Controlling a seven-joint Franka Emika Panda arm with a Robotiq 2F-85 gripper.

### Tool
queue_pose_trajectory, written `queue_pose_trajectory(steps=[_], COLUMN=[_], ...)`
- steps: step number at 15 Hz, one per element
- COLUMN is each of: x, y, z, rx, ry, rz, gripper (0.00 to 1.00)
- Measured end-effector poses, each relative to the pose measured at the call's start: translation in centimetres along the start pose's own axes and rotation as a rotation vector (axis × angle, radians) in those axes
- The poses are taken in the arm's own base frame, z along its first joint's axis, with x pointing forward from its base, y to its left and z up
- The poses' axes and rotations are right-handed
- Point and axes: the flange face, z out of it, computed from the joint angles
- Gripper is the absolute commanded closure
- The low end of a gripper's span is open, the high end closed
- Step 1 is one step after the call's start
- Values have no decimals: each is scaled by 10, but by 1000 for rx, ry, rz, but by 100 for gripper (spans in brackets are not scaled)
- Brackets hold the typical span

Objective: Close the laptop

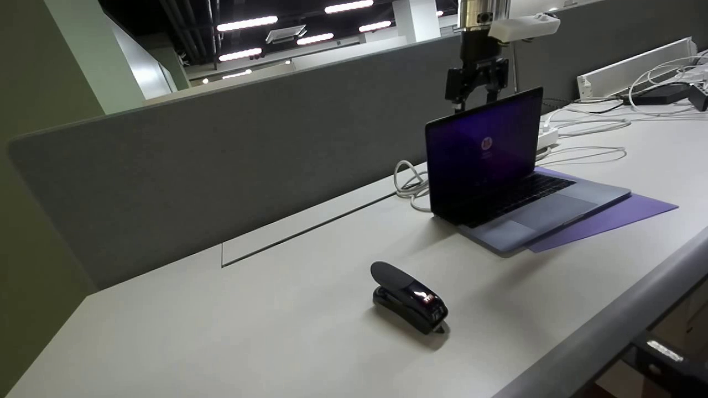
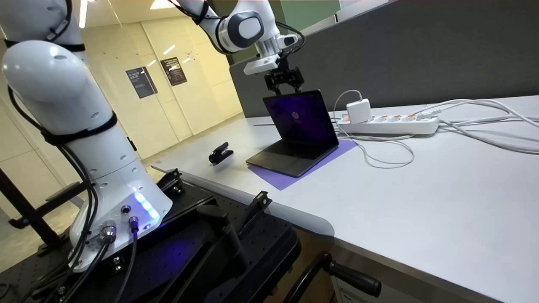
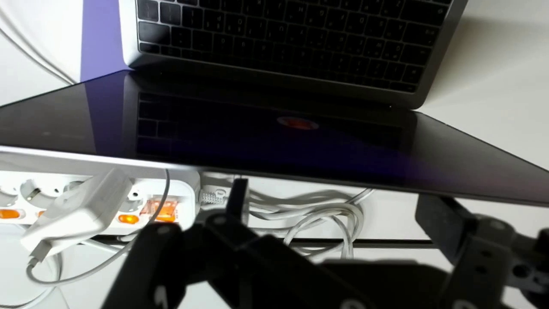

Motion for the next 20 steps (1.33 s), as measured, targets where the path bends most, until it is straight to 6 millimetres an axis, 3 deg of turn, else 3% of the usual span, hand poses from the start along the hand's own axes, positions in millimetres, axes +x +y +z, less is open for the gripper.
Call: queue_pose_trajectory(steps=[10, 20], x=[-31, -80], y=[-12, -15], z=[17, 24], rx=[9, -96], ry=[-99, -277], rz=[8, 148], gripper=[0, 0])
